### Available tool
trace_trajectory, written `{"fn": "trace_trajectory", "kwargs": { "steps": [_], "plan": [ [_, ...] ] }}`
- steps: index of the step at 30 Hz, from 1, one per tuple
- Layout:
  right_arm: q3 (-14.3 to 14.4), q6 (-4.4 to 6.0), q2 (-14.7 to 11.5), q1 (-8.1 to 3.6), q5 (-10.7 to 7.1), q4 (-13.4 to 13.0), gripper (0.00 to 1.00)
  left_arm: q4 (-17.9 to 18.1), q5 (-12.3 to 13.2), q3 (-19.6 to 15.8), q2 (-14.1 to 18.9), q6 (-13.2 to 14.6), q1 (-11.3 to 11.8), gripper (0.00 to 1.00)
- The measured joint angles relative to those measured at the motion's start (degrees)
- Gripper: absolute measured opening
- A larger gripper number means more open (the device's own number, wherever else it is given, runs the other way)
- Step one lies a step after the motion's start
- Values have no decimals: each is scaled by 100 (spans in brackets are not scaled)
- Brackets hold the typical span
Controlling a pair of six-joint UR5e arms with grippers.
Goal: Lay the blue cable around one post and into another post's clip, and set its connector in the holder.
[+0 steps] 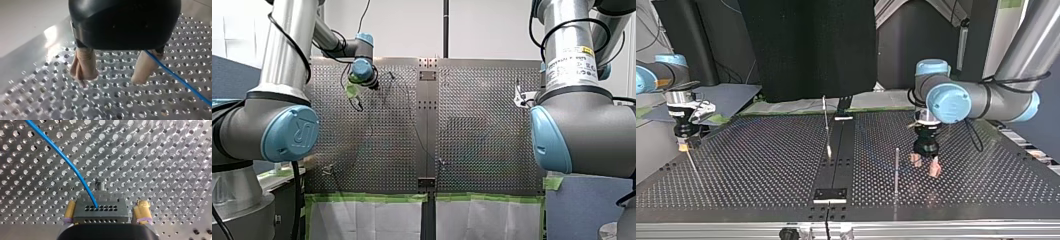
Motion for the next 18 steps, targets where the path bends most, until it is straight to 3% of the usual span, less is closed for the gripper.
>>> {"fn": "trace_trajectory", "kwargs": {
  "steps": [8,18],
  "plan": [
    [0,0,0,0,0,0,94,-249,118,0,55,316,-188,100],
    [0,0,0,0,0,0,94,-336,-121,0,180,406,-308,100]
  ]
}}
